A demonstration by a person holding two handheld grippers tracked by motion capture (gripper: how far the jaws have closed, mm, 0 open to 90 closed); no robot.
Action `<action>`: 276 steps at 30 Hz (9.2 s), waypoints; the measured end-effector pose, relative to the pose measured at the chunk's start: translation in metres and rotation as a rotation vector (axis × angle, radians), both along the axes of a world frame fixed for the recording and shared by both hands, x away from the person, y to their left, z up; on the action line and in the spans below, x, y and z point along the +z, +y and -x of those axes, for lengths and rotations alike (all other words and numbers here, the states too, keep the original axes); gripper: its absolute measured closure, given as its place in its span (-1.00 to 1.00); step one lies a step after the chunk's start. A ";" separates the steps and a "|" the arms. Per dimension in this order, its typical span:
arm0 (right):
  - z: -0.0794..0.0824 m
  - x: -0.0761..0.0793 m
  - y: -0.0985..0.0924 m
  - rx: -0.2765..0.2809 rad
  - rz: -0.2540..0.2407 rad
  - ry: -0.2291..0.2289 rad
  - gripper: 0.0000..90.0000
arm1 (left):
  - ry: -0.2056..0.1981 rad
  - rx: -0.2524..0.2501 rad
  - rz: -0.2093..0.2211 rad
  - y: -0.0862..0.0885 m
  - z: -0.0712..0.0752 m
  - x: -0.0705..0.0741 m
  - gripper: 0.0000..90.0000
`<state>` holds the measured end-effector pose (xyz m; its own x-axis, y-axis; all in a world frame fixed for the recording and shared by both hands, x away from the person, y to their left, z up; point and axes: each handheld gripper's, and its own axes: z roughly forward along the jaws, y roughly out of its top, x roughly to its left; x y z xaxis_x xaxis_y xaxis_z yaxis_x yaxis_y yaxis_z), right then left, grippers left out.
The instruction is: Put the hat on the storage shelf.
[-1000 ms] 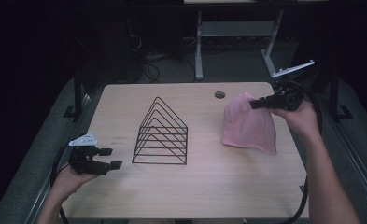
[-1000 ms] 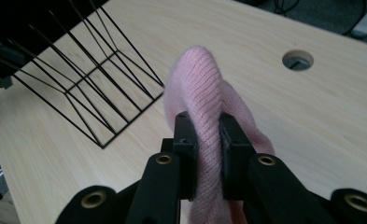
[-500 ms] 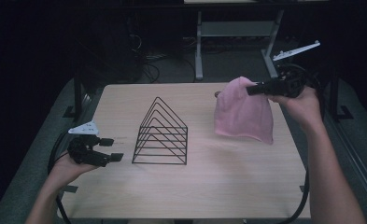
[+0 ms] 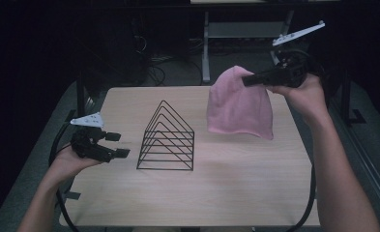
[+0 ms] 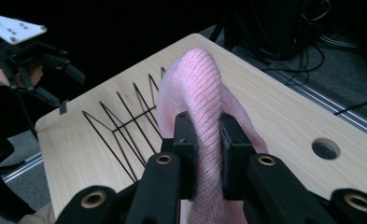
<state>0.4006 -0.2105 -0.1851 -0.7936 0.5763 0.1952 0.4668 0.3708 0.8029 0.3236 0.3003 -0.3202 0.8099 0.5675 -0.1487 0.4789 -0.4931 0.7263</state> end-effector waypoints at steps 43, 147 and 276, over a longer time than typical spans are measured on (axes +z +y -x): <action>-0.005 0.068 0.138 0.276 -0.009 -0.100 0.76 | -0.030 -0.121 0.015 -0.033 -0.024 0.051 -0.50; -0.004 -0.074 0.182 0.439 -0.052 0.089 0.70 | 0.106 -0.077 -0.227 -0.027 -0.027 -0.043 0.85; 0.019 -0.155 0.059 0.152 0.016 0.183 -0.25 | 0.121 -0.042 -0.251 -0.014 -0.018 -0.080 0.01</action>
